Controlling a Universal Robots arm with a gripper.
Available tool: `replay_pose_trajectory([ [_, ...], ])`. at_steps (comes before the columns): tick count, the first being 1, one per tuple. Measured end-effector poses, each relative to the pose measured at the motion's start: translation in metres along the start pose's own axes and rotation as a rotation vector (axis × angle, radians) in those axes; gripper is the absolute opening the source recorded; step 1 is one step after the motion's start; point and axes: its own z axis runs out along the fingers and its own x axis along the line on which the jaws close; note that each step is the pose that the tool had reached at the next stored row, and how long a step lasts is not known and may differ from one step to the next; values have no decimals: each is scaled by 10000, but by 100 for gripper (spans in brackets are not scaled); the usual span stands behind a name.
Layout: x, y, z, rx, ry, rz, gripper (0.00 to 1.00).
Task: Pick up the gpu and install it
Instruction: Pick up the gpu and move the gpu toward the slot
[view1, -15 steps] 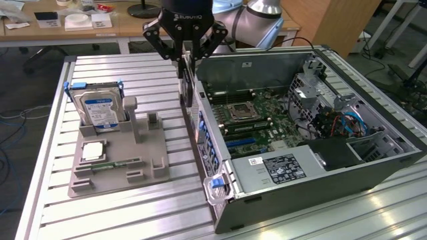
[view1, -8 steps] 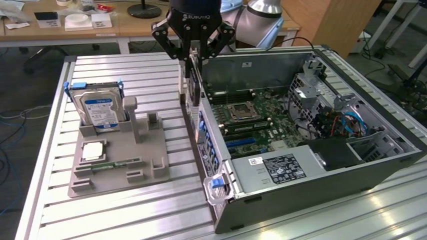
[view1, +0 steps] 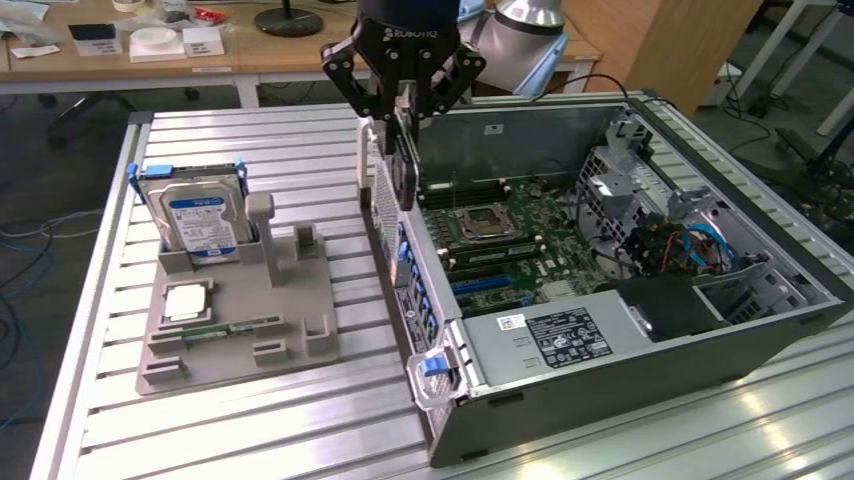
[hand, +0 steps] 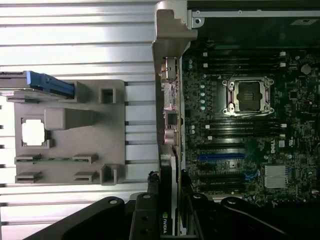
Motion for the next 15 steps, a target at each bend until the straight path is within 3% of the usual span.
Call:
replay_pose_trajectory([
  [15,-215,11,3,0,1,-1,27],
])
